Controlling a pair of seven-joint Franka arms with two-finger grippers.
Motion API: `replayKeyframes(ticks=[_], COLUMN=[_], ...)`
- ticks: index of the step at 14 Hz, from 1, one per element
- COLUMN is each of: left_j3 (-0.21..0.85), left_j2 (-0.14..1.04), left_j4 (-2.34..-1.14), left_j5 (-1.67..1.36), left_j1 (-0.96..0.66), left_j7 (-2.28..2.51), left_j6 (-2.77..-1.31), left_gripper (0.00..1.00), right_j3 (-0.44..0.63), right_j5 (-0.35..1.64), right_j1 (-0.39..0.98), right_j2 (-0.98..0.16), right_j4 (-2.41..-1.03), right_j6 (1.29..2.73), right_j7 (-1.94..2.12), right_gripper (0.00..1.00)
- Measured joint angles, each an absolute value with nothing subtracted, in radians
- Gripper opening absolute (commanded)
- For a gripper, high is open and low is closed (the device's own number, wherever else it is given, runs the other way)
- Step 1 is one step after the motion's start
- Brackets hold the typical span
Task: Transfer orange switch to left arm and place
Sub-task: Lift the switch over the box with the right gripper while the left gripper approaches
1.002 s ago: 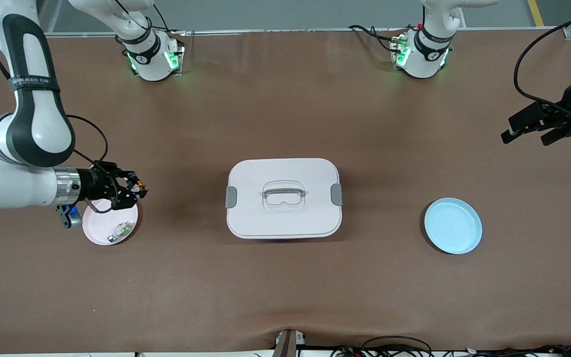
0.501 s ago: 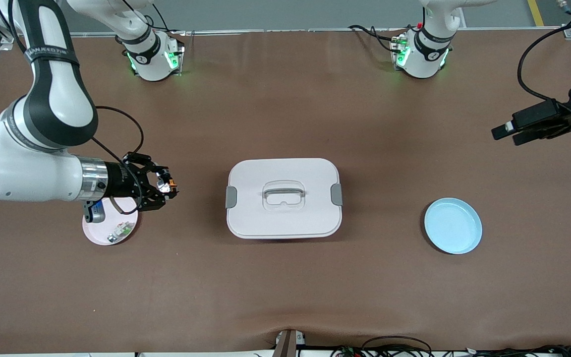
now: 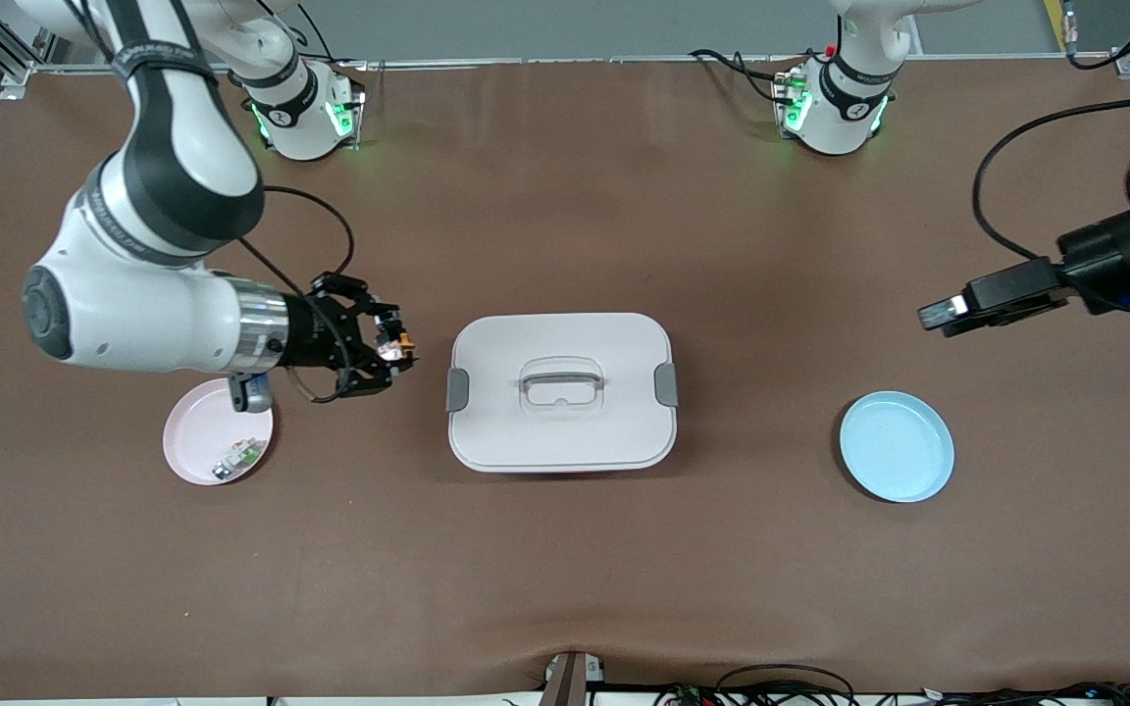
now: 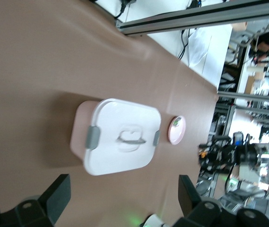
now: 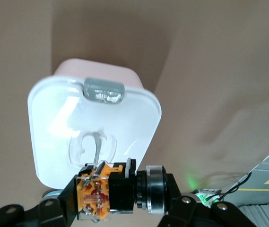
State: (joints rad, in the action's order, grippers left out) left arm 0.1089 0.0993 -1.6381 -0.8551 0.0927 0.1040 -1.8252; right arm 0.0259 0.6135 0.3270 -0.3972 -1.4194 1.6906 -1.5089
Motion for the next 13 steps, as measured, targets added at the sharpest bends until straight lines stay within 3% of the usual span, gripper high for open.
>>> replayKeyframes(ticks=[13], left_j3=[0.428], left_j2=[0.058], left_j4=[-1.76], left_j5=[-0.856], left_j1=[0.09], left_j7=[0.411], left_j6=[-2.207], left_gripper=[1.0], right_j3=[0.027], right_j5=[0.613], right_j1=[0.441], right_j2=[-0.427], right_j4=[-1.328], right_j6=[1.767], right_j7=[-1.711], right_gripper=[0.0])
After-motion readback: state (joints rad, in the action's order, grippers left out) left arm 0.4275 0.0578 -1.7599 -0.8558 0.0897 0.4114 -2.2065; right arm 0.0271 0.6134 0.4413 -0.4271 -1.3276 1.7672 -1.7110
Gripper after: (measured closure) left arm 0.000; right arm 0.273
